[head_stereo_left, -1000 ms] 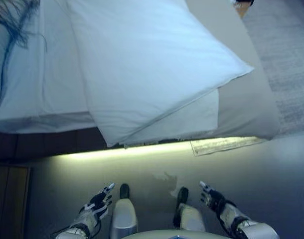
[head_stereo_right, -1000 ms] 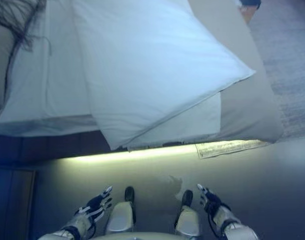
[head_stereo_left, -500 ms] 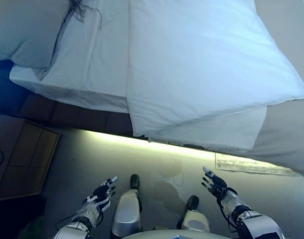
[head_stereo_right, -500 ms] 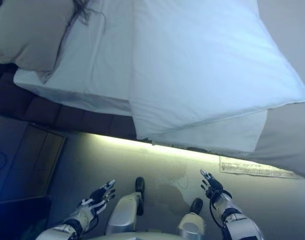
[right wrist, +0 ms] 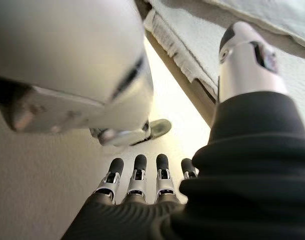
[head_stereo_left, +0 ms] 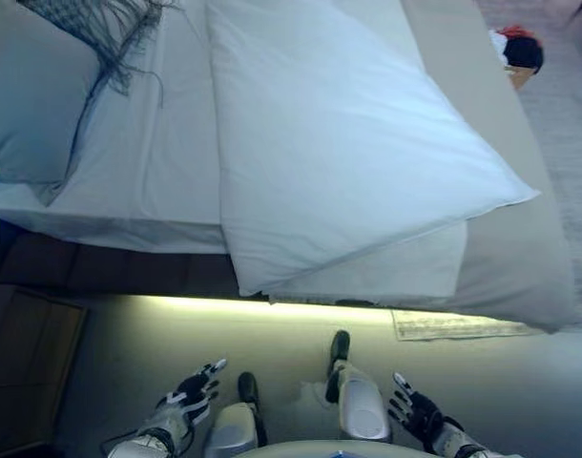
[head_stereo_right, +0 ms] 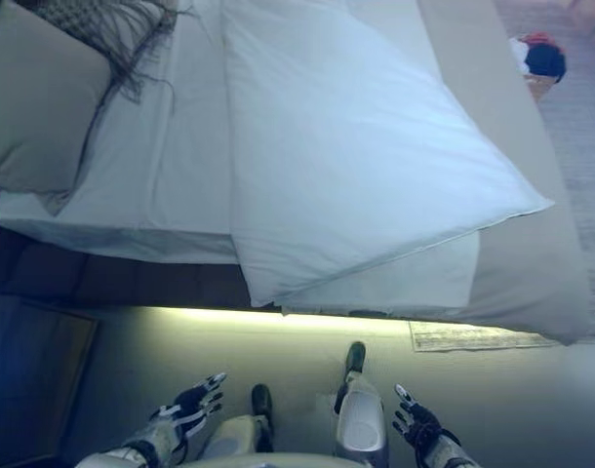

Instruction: Make the bed neatly

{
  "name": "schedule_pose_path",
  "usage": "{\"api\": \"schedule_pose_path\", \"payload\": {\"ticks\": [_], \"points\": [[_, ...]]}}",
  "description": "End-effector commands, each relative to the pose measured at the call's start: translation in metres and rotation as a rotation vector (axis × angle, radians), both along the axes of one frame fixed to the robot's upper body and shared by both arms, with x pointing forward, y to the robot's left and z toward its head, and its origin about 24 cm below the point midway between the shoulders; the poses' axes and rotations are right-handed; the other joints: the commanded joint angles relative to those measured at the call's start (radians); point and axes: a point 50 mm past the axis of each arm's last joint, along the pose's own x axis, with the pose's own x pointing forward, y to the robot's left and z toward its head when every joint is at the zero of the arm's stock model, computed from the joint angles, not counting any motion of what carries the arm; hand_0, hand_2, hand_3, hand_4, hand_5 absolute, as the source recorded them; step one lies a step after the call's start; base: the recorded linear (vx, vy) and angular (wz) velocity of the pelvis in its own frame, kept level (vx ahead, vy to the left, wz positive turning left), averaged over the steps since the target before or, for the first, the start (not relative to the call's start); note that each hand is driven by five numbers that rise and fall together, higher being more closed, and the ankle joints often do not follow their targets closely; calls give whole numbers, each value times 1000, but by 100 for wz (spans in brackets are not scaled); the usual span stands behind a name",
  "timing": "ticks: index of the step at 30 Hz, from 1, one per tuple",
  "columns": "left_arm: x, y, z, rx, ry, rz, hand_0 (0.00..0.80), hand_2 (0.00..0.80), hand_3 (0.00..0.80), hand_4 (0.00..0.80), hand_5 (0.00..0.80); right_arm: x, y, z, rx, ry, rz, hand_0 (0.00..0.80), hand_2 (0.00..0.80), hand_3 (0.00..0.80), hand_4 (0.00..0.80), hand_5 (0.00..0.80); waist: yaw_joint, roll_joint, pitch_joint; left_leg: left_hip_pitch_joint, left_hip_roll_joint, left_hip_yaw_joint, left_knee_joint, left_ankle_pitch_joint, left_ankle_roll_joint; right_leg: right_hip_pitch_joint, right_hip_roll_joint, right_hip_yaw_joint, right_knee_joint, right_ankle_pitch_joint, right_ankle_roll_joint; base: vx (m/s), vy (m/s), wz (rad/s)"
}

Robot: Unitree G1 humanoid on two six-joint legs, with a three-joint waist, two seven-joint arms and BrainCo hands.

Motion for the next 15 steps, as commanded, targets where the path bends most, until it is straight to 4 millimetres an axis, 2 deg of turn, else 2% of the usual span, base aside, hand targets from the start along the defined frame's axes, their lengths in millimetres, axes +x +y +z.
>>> {"api": "schedule_pose_path", "payload": {"ticks": [1, 3, 5, 7, 9, 11, 13, 15], "points": [[-5, 8, 0, 21, 22, 3, 0, 0, 0, 0, 0, 21, -7, 8, -16, -59, 7, 0, 0, 0, 0, 0, 20, -5, -24, 55, -29, 46, 143, -159, 28, -30, 5, 5, 27, 73, -3, 321, -188, -14], [-10, 7, -2, 12, 34, 4, 0, 0, 0, 0, 0, 22, -7, 8, -16, -69, -7, 0, 0, 0, 0, 0, 14, 4, -39, 69, -20, 42, 126, -155, 19, -27, 21, 5, 29, 53, -19, 286, -159, -16], [-10, 7, -1, -2, 22, 24, 0, 0, 0, 0, 0, 21, -7, 8, -19, -70, -5, 0, 0, 0, 0, 0, 8, 16, -51, 70, 1, 45, 161, -105, -10, -23, 38, -11, 31, 33, -42, 209, -113, -4], [-4, 4, 0, -33, -19, 43, 0, 0, 0, 0, 0, 20, -7, 8, -28, -68, 16, 0, 0, 0, 0, 0, 14, 16, -52, 5, 36, 39, 355, 18, -60, 23, 57, -33, -4, 7, -86, 207, -150, 2], [0, -3, 0, -53, -40, 42, 0, 0, 0, 0, 0, 24, -9, 10, -29, -88, 12, 0, 0, 0, 0, 0, 37, 3, -31, -115, 46, 10, 458, 42, -64, 73, 54, -21, -28, -9, -102, 171, -59, 1], [4, -7, 1, -58, -56, 36, 0, 0, 0, 0, 0, 39, -11, 15, -32, -137, -2, 0, 0, 0, 0, 0, 56, 3, -6, -167, 44, -15, 370, 27, -49, 84, 54, 20, -23, -22, -89, 111, 126, -19], [9, -6, 2, -52, -69, 30, 0, 0, 0, 0, 0, 55, -11, 22, -32, -186, -11, 0, 0, 0, 0, 0, 77, 21, 12, -201, 70, -59, 148, 93, -64, 84, 72, 64, -30, -28, -72, 70, 201, -39], [11, -5, 3, -41, -71, 18, 0, 0, 0, 0, 0, 64, -12, 26, -32, -216, -44, 0, 0, 0, 0, 0, 95, 27, 32, -229, 81, -89, 89, 142, -81, 98, 80, 83, -43, -33, -69, 58, 103, -23]]}}
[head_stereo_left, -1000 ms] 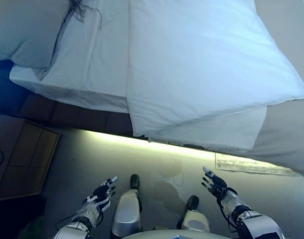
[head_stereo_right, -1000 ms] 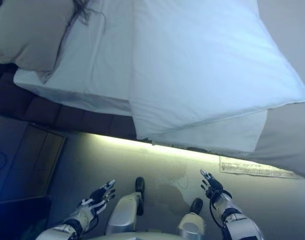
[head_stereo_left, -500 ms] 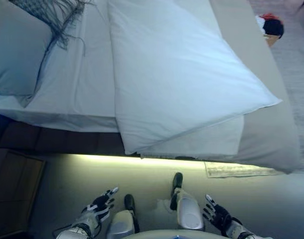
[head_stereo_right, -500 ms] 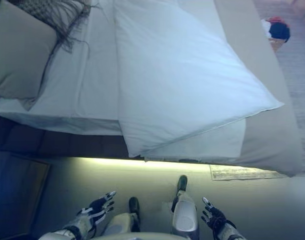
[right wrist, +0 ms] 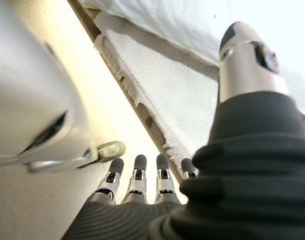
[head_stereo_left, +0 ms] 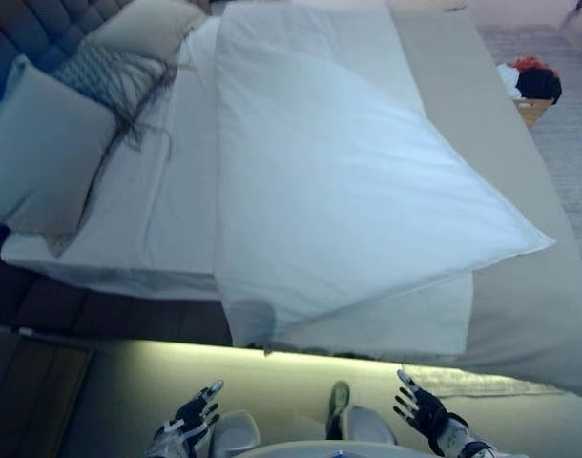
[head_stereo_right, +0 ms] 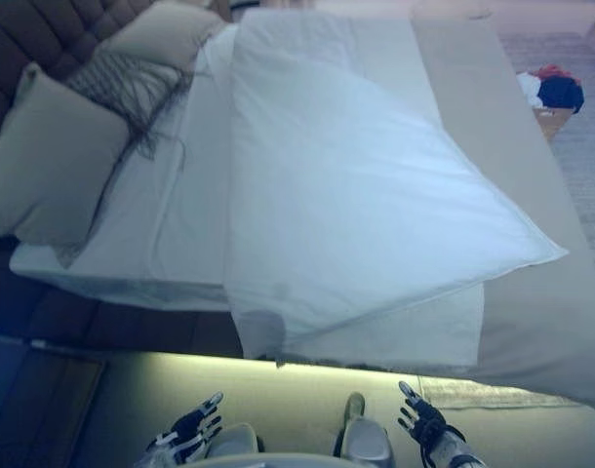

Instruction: Make the bed neatly

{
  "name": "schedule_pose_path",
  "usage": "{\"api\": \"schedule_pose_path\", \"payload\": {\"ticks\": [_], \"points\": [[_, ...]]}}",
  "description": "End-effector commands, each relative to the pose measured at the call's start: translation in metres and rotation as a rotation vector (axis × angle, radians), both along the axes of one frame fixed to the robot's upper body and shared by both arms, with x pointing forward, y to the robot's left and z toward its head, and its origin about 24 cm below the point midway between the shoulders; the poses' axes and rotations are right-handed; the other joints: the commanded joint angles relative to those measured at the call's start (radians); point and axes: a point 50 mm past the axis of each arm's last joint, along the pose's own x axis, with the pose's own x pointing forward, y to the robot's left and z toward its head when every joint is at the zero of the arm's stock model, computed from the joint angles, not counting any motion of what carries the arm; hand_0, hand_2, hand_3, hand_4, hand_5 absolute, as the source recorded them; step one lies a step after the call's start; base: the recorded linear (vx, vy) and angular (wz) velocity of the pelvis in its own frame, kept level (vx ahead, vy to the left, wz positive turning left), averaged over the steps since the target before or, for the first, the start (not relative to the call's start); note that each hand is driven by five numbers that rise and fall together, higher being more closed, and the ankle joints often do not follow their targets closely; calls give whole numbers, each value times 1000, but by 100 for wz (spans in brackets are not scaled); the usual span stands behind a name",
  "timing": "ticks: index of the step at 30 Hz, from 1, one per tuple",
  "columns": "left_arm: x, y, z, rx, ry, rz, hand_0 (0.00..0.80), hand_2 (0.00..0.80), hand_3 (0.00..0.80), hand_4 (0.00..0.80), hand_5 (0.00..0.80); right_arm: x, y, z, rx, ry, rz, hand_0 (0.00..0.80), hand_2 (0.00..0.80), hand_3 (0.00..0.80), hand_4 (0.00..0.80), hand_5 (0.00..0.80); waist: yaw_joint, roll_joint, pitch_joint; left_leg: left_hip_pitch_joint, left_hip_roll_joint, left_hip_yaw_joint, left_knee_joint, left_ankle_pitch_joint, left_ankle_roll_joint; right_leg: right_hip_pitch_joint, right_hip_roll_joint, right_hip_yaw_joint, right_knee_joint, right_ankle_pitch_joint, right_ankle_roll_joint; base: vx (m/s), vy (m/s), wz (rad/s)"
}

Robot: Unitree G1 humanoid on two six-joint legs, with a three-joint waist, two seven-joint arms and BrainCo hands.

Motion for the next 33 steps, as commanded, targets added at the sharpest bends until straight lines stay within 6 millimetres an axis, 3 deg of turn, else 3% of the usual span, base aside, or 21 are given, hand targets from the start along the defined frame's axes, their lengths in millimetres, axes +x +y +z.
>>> {"api": "schedule_pose_path", "payload": {"ticks": [1, 3, 5, 9, 13, 22, 33], "points": [[23, -3, 6, 2, -63, -27, 0, 0, 0, 0, 0, 38, 0, 14, 7, -123, -44, 0, 0, 0, 0, 0, 42, 1, 101, -62, -10, -53, -114, 163, 27, -10, -15, 52, 37, 4, 93, 46, 75, -38], [27, 5, 9, 33, -62, -46, 0, 0, 0, 0, 0, 48, 0, 19, 44, -182, -122, 0, 0, 0, 0, 0, 46, 1, 111, -39, -25, -49, -112, 107, 37, -24, -59, 35, 55, 6, 118, 94, 156, -57], [35, 10, 12, 46, -82, -48, 0, 0, 0, 0, 0, 54, -2, 24, 77, -236, -185, 0, 0, 0, 0, 0, 44, 10, 120, -28, -28, -49, -121, 96, 39, -45, -83, 35, 71, 17, 137, 75, 112, -48], [48, 19, 20, 64, -126, -26, 0, 0, 0, 0, 0, 68, -8, 32, 103, -271, -307, 0, 0, 0, 0, 0, 40, 19, 143, -56, -32, -45, -87, 76, 45, -83, -108, 49, 96, 25, 155, 13, 34, 9], [67, 20, 29, 45, -207, 4, 0, 0, 0, 0, 0, 85, -28, 46, 43, -222, -390, 0, 0, 0, 0, 0, 46, 28, 177, -118, -30, -52, -20, 62, 43, -122, -120, 54, 130, 21, 152, -31, -21, 5], [103, 13, 47, 1, -334, -22, 0, 0, 0, 0, 0, 149, -65, 114, 121, -451, -578, 0, 0, 0, 0, 0, 71, 58, 264, -282, -34, -79, 96, 43, 44, -268, -141, 52, 240, -5, 135, -26, -42, 3], [112, 14, 55, 1, -378, 4, 0, 0, 0, 0, 0, 176, -117, 192, 83, -680, -731, 0, 0, 0, 0, 0, 85, 103, 334, -415, -76, -77, 158, 14, 75, -439, -164, 69, 346, -30, 141, -22, 2, 6]]}}
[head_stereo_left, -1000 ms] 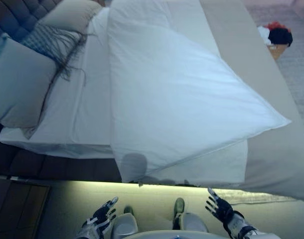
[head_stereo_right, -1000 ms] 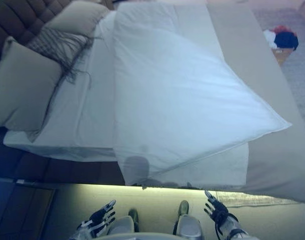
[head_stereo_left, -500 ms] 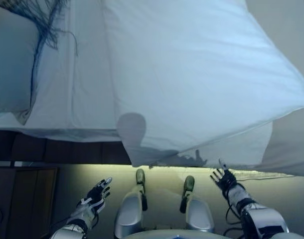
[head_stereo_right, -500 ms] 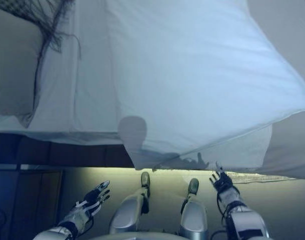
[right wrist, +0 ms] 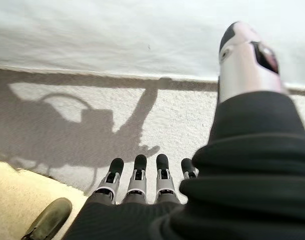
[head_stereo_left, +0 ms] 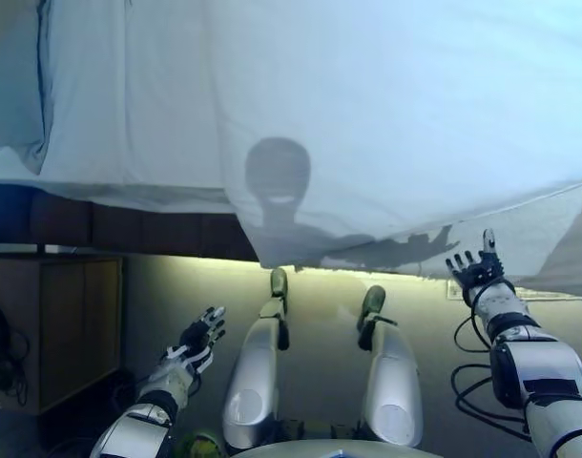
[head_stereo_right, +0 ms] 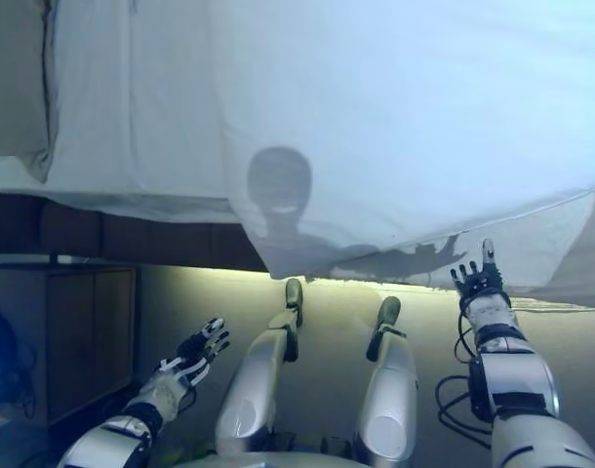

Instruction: Make the bed neatly

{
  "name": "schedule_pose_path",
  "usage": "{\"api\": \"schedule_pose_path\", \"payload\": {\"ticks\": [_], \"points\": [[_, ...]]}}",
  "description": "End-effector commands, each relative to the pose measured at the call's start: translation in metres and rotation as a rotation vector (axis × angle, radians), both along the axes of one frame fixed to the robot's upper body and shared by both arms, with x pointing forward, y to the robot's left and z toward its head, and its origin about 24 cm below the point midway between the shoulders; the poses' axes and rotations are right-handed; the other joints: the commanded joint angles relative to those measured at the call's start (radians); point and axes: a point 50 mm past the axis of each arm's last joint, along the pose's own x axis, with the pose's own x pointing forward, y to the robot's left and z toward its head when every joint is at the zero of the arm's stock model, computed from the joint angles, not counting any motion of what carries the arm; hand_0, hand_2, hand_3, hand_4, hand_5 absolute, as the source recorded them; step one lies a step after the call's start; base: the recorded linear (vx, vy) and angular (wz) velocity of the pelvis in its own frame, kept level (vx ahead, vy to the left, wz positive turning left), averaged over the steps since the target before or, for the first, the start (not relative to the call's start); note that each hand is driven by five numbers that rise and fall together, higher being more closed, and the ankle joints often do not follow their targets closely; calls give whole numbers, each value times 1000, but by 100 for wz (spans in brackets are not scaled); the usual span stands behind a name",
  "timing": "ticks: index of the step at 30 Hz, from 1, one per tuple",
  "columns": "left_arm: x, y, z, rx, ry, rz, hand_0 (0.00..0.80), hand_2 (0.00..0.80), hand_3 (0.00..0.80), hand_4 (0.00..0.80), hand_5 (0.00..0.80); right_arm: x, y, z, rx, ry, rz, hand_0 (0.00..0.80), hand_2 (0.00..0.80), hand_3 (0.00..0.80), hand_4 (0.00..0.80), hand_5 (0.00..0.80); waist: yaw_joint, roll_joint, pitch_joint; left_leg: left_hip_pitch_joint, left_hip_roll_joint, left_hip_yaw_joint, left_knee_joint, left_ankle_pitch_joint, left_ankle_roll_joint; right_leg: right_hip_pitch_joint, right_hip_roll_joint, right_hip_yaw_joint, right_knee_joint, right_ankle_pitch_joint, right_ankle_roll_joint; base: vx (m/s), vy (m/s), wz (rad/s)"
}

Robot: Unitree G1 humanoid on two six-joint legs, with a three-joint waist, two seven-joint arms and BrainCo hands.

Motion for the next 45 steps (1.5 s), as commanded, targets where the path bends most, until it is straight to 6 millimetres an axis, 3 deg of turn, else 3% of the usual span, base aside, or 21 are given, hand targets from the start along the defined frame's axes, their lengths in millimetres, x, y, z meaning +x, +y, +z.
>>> {"api": "schedule_pose_path", "payload": {"ticks": [1, 10, 17, 31, 32, 34, 45], "points": [[-5, 10, 1, 19, -4, 23, 0, 0, 0, 0, 0, -1, -36, 36, -65, -101, -103, 0, 0, 0, 0, 0, 7, -8, 16, -50, 8, -7, 164, -124, -4, -23, -51, 27, -81, 109, 58, 0, -15, 7], [-22, 9, -4, -18, -18, 19, 0, 0, 0, 0, 0, 10, -69, 117, -235, -282, -104, 0, 0, 0, 0, 0, 16, 41, 16, -125, 7, 2, 125, -83, -1, -129, -48, 33, -48, 107, 54, -2, 2, 2], [-41, 9, -10, -51, -5, 33, 0, 0, 0, 0, 0, 12, -81, 168, -345, -387, -113, 0, 0, 0, 0, 0, 19, 72, 16, -129, 9, 11, 86, -58, -7, -156, -44, 38, -36, 97, 49, 4, 42, -1], [-53, 2, -13, -105, -26, 5, 0, 0, 0, 0, 0, 16, -80, 212, -571, -404, 2, 0, 0, 0, 0, 0, 28, 90, 16, -78, 18, 33, 29, -34, -15, -129, -46, 29, -55, 97, 47, 3, 37, -3], [-54, 2, -13, -107, -25, 6, 0, 0, 0, 0, 0, 16, -80, 213, -584, -401, 3, 364, 364, 364, 364, 364, 28, 90, 16, -74, 19, 34, 26, -33, -16, -126, -45, 28, -57, 98, 47, -2, 30, -2], [-55, 2, -13, -109, -24, 9, 0, 0, 0, 0, 0, 16, -80, 216, -618, -391, 12, 800, 800, 800, 800, 800, 28, 90, 16, -69, 19, 37, 22, -32, -16, -121, -45, 26, -61, 99, 48, -1, 15, 0], [-56, 0, -12, -123, -34, 0, 0, 0, 0, 0, 0, 17, -79, 214, -671, -320, 84, 800, 800, 800, 800, 800, 26, 94, 16, -33, 20, 49, 6, -28, -16, -89, -51, 22, -82, 106, 48, 0, 27, -2]]}}
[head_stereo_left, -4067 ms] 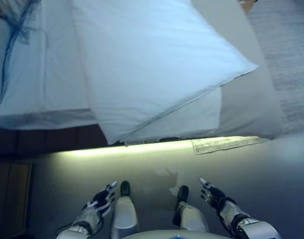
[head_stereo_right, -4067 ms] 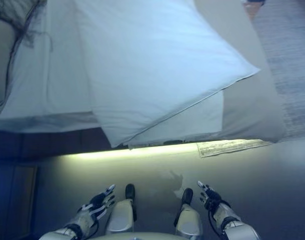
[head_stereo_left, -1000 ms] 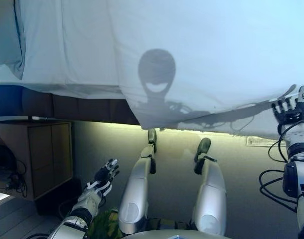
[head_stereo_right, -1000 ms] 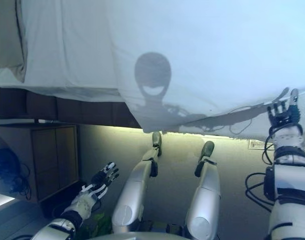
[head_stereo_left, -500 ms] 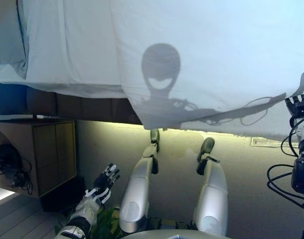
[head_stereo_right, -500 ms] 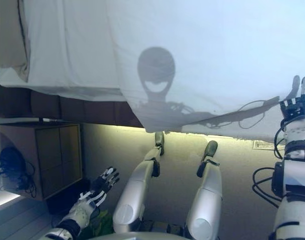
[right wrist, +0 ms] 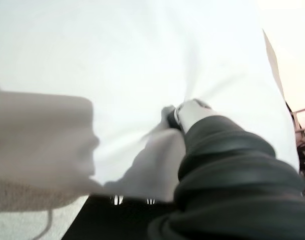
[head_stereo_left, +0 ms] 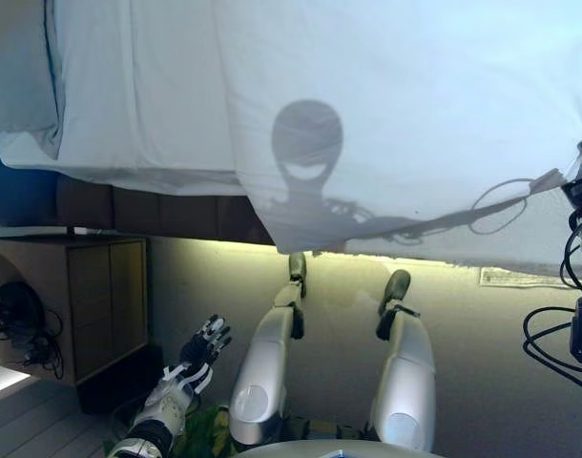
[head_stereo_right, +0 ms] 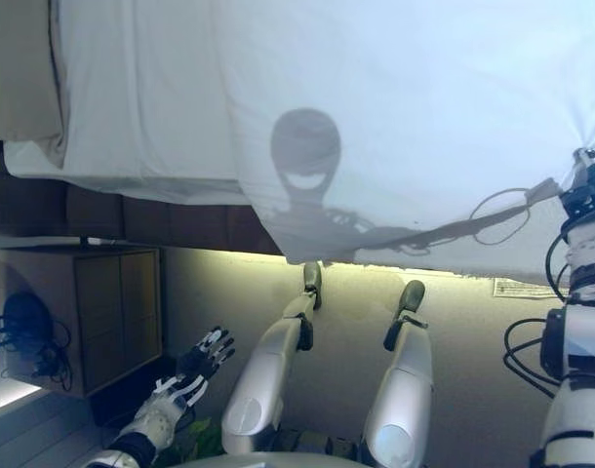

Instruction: Make the bed neatly

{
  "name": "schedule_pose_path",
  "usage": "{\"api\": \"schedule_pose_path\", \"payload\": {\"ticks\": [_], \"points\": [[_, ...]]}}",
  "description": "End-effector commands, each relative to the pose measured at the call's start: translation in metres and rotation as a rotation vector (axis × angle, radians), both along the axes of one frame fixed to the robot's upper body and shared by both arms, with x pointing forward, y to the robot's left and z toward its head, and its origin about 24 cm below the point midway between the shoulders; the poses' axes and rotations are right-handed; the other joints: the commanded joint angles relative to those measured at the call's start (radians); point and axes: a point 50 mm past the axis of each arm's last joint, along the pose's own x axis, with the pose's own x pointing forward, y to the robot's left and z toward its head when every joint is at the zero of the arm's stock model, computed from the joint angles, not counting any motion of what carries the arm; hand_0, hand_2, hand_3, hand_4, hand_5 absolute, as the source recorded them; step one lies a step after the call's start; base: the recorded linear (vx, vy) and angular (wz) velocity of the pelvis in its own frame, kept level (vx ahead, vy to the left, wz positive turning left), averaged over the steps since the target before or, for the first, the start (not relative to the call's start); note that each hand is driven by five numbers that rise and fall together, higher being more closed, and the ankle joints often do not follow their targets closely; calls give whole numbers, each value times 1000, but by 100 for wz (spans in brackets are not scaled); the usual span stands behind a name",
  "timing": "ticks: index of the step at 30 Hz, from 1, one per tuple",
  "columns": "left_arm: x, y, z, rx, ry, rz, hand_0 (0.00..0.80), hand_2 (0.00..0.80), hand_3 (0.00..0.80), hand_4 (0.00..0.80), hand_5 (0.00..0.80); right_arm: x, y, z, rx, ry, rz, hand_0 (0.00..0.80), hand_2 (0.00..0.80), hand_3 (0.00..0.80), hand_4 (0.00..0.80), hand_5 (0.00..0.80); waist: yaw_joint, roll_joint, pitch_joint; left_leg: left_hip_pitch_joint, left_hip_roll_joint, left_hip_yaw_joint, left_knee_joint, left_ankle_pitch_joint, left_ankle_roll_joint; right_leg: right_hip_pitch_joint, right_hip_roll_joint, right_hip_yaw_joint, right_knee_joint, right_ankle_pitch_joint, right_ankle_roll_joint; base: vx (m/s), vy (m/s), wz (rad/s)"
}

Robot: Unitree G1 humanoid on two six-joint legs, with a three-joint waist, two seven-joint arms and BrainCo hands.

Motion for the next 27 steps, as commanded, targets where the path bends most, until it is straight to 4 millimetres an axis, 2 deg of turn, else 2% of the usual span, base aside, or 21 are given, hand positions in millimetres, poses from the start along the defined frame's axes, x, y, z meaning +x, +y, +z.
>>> {"api": "schedule_pose_path", "payload": {"ticks": [1, 4, 9, 12, 15, 18, 19, 22, 24, 27], "points": [[-23, 6, -8, -12, 37, 26, 0, 0, 0, 0, 0, -6, -12, 52, -147, -83, 0, 800, 800, 800, 800, 800, -7, 48, 6, 5, 50, 14, 48, -58, -36, -1, -24, -16, -89, 94, 34, 0, 0, 0], [-24, 8, -7, -11, 36, 29, 0, 0, 0, 0, 0, -7, -13, 50, -144, -67, 8, 800, 800, 800, 800, 800, -6, 46, 6, 20, 50, 16, 44, -60, -36, 16, -26, -20, -99, 96, 35, 0, 0, 0], [-18, 12, -2, -14, -12, 45, 0, 0, 0, 0, 0, -4, -8, 33, -135, -3, 47, 800, 800, 800, 800, 800, -10, 31, 6, 64, 56, 22, 33, -62, -40, 65, -23, -27, -137, 109, 37, 1, 12, -1], [0, 16, 12, -15, -117, 57, 0, 0, 0, 0, 0, 0, -2, 21, -119, 14, 82, 800, 800, 800, 800, 800, -21, 12, 2, 101, 67, 33, 25, -64, -46, 105, -16, -28, -170, 120, 40, 14, 40, -8], [32, 17, 38, -34, -264, 59, 0, 0, 0, 0, 0, 5, 8, 8, -112, 37, 133, 800, 800, 800, 800, 800, -33, -12, -11, 129, 80, 45, 30, -71, -51, 138, -7, -29, -192, 125, 42, 28, 29, -12], [74, 15, 81, -45, -434, 17, 0, 0, 0, 0, 0, 13, 22, -2, -116, 62, 191, 800, 800, 800, 800, 800, -46, -42, -15, 141, 99, 55, 46, -79, -56, 159, 5, -31, -206, 131, 40, -5, -18, -10], [92, 11, 102, -59, -505, -8, 0, 0, 0, 0, 0, 16, 29, -5, -111, 60, 215, 800, 800, 800, 800, 800, -51, -57, -16, 142, 108, 55, 55, -79, -58, 168, 12, -35, -212, 135, 38, -14, -52, -7], [125, -4, 141, -96, -628, -50, 0, 0, 0, 0, 0, 28, 48, -4, -48, -13, 282, 800, 800, 800, 800, 800, -65, -90, -13, 145, 129, 53, 67, -80, -61, 188, 32, -41, -228, 144, 33, -18, -62, -8], [139, -15, 156, -148, -664, -73, 0, 0, 0, 0, 0, 35, 61, 1, 12, -80, 325, 800, 800, 800, 800, 800, -72, -106, -13, 149, 138, 52, 68, -78, -64, 198, 44, -41, -240, 149, 30, -31, -57, -11], [158, -40, 167, -209, -633, -121, 0, 0, 0, 0, 0, 52, 100, 8, 69, -170, 433, 800, 800, 800, 800, 800, -89, -142, -26, 165, 153, 56, 59, -76, -70, 219, 69, -36, -267, 158, 27, -24, -47, -18]]}}
